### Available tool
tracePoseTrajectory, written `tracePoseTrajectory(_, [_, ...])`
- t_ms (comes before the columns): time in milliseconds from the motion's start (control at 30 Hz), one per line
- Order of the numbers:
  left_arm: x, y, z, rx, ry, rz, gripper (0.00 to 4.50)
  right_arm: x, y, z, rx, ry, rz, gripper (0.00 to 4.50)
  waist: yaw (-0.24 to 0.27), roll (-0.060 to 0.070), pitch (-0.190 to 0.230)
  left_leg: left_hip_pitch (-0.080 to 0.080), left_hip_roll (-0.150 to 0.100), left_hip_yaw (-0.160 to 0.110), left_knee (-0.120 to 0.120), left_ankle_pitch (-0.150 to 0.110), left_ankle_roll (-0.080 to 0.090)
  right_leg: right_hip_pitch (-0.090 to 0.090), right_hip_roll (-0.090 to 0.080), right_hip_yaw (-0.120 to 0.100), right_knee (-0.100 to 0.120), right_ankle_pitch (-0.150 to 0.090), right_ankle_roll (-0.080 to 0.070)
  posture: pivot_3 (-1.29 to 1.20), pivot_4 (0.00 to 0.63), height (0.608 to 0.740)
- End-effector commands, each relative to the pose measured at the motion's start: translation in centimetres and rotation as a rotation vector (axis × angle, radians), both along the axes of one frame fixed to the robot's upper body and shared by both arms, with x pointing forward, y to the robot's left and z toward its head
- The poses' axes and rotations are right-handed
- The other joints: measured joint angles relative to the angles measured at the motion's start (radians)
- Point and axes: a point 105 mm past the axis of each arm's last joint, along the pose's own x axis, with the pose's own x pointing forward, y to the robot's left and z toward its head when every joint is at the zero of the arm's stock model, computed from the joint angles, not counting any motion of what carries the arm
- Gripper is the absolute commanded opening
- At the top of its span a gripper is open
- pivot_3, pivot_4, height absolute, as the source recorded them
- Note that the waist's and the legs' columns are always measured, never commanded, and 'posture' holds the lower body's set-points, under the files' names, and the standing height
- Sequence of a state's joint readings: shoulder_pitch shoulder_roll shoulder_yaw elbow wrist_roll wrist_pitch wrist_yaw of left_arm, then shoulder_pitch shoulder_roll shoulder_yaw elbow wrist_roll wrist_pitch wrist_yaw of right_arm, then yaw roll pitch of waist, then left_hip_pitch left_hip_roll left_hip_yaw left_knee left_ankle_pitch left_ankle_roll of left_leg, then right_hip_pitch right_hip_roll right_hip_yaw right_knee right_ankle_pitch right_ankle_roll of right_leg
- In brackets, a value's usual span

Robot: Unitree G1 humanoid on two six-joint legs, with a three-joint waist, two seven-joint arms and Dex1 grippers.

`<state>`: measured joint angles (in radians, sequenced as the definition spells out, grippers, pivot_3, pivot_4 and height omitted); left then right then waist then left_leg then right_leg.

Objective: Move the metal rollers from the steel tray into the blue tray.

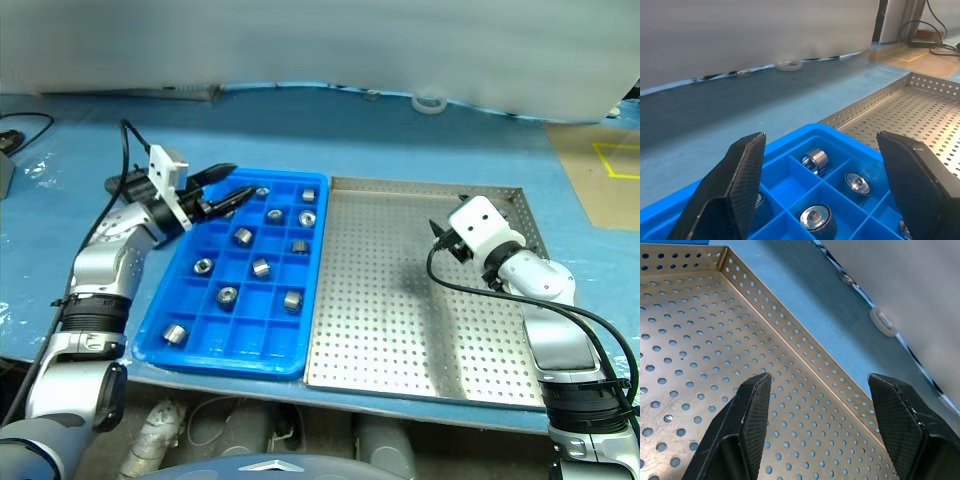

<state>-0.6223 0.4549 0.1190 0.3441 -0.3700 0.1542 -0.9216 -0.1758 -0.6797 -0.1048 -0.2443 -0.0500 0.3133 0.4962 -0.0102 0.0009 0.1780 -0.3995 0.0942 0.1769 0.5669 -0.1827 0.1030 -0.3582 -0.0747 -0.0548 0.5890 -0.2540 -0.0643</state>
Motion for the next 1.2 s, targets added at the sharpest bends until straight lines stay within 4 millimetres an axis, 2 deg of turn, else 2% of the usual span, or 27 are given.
tracePoseTrajectory(33, [-0.2,-0.5,1.9,0.002,-0.068,-0.023,3.76,0.0,-0.4,1.4,-0.022,-0.056,-0.016,3.27,-0.001,0.000,0.000,0.000,0.000,0.000,0.000,0.000,0.000,0.000,0.000,0.000,0.000,0.000,0.000,-0.19,0.150,0.740])
tracePoseTrajectory(200, [0.4,-0.6,1.9,-0.008,-0.067,-0.005,3.76,0.3,-0.3,1.2,-0.034,-0.058,-0.024,3.27,0.000,0.000,0.000,0.000,0.000,0.000,0.000,0.000,0.000,0.000,0.000,0.000,0.000,0.000,0.000,-0.20,0.150,0.740])
tracePoseTrajectory(300, [0.1,-1.2,1.9,-0.004,-0.071,-0.040,3.76,0.2,0.0,1.3,-0.026,-0.059,-0.014,3.27,0.000,0.000,0.000,0.000,0.000,0.000,0.001,0.000,0.000,0.000,0.000,0.000,0.000,0.000,0.000,-0.19,0.150,0.740])
tracePoseTrajectory(533, [0.0,-0.6,1.7,-0.003,-0.065,-0.021,3.76,0.2,0.3,0.8,-0.027,-0.043,-0.004,3.27,0.000,0.000,0.000,0.000,0.000,0.000,0.000,0.000,0.001,0.000,0.000,0.000,0.000,0.000,0.000,-0.18,0.150,0.740])
tracePoseTrajectory(733, [-0.4,-1.1,1.3,-0.007,-0.051,-0.031,3.76,0.1,0.4,0.4,-0.032,-0.028,-0.003,3.27,0.000,0.000,0.000,0.000,0.000,0.000,0.001,0.000,0.001,0.000,0.000,0.000,0.000,0.000,0.000,-0.18,0.150,0.740])
tracePoseTrajectory(1000, [-0.7,-0.7,1.1,0.007,-0.038,-0.026,3.76,0.2,1.3,-0.6,-0.015,-0.007,0.011,3.27,0.000,0.000,0.000,0.000,0.000,0.000,0.001,0.000,0.001,0.000,0.000,0.000,0.000,0.000,0.000,-0.16,0.150,0.740])
tracePoseTrajectory(1200, [-1.0,-0.7,0.9,-0.002,-0.039,-0.011,3.76,0.4,1.2,-0.5,-0.025,0.000,0.020,3.27,0.005,0.000,0.000,0.000,0.000,0.000,0.001,0.000,0.000,0.000,0.000,0.000,0.000,0.000,0.000,-0.12,0.150,0.740])
